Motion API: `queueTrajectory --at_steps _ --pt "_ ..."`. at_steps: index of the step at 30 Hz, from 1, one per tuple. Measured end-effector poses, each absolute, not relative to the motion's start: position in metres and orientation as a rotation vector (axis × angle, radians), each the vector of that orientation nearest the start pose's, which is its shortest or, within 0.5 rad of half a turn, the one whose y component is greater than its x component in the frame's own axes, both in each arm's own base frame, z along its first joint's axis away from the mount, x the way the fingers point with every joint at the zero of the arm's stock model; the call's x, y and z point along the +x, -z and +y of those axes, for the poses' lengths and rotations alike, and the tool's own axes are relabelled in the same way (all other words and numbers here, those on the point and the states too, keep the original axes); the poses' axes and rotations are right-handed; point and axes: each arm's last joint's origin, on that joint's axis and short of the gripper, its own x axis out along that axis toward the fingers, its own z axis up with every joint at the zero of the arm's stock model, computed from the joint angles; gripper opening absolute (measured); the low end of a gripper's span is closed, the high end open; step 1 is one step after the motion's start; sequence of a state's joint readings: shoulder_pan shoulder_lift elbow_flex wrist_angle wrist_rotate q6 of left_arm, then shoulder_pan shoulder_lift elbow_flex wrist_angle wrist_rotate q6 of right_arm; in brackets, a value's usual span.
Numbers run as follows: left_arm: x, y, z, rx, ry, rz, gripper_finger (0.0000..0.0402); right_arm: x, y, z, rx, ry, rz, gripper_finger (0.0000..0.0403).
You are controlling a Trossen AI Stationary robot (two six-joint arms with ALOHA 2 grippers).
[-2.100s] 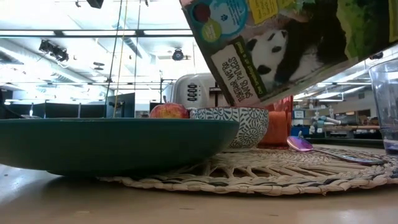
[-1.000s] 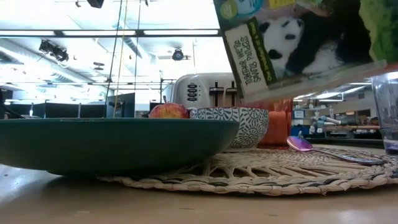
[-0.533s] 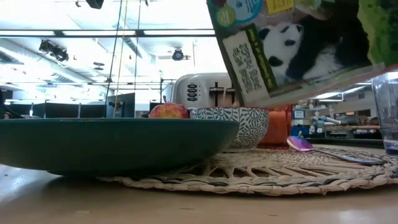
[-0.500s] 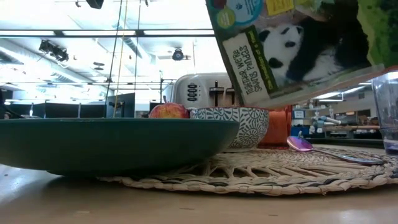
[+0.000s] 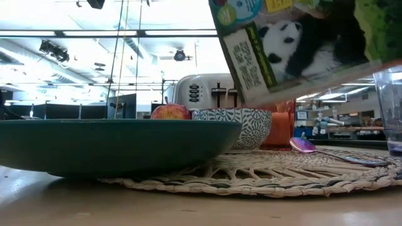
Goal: Arrange a breakfast setting
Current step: Pour the yellow cereal from the cereal box into the red patterned bowl
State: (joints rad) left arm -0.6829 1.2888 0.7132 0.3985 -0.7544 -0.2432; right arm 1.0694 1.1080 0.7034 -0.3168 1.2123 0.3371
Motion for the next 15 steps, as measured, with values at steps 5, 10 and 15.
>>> queueTrajectory --at_steps 5,10,15 --pt "0.2233 -0.2584 -0.1568 -0.131 -0.085 0.124 0.0146 0.1239 -0.2476 0.1688 -0.349 0.178 0.291 0.0168" --pt "0.2227 -0.2583 -0.1577 -0.132 -0.082 0.124 0.0146 0.1236 -0.2485 0.1677 -0.326 0.159 0.310 0.0168" --pt "0.2227 -0.2583 -0.1578 -0.132 -0.081 0.124 0.0146 0.1211 -0.2499 0.1660 -0.326 0.186 0.290 0.0168"
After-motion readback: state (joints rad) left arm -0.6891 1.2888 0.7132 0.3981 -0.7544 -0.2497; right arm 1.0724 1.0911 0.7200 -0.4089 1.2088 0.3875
